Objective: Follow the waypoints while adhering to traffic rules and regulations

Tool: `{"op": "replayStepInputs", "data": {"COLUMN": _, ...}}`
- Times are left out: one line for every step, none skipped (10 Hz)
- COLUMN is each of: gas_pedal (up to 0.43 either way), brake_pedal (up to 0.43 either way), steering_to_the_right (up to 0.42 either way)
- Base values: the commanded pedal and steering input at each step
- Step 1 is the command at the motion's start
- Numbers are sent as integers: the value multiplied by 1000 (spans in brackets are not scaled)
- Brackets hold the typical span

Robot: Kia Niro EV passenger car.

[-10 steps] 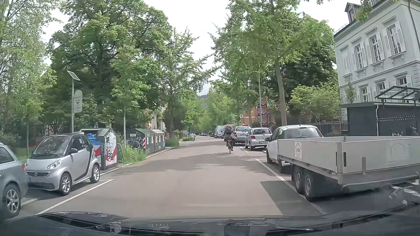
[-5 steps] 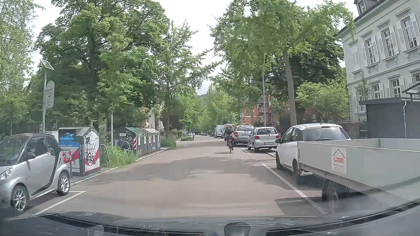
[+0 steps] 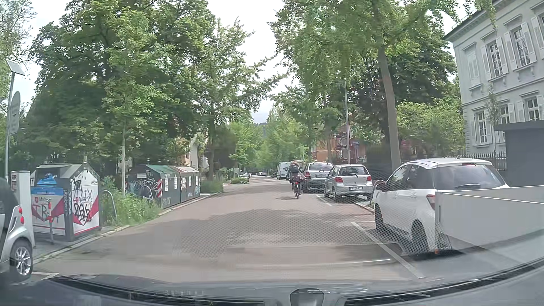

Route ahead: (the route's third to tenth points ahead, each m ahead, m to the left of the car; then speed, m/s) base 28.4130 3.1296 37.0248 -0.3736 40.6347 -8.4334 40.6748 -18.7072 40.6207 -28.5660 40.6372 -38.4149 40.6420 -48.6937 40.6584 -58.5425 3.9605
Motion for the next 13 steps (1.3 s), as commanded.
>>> {"op": "replayStepInputs", "data": {"gas_pedal": 28, "brake_pedal": 0, "steering_to_the_right": 6}}
{"op": "replayStepInputs", "data": {"gas_pedal": 28, "brake_pedal": 0, "steering_to_the_right": 6}}
{"op": "replayStepInputs", "data": {"gas_pedal": 28, "brake_pedal": 0, "steering_to_the_right": 7}}
{"op": "replayStepInputs", "data": {"gas_pedal": 28, "brake_pedal": 0, "steering_to_the_right": 6}}
{"op": "replayStepInputs", "data": {"gas_pedal": 28, "brake_pedal": 0, "steering_to_the_right": 7}}
{"op": "replayStepInputs", "data": {"gas_pedal": 28, "brake_pedal": 0, "steering_to_the_right": 6}}
{"op": "replayStepInputs", "data": {"gas_pedal": 28, "brake_pedal": 0, "steering_to_the_right": 7}}
{"op": "replayStepInputs", "data": {"gas_pedal": 28, "brake_pedal": 0, "steering_to_the_right": 7}}
{"op": "replayStepInputs", "data": {"gas_pedal": 28, "brake_pedal": 0, "steering_to_the_right": 7}}
{"op": "replayStepInputs", "data": {"gas_pedal": 28, "brake_pedal": 0, "steering_to_the_right": 7}}
{"op": "replayStepInputs", "data": {"gas_pedal": 28, "brake_pedal": 0, "steering_to_the_right": 6}}
{"op": "replayStepInputs", "data": {"gas_pedal": 28, "brake_pedal": 0, "steering_to_the_right": 5}}
{"op": "replayStepInputs", "data": {"gas_pedal": 28, "brake_pedal": 0, "steering_to_the_right": 3}}
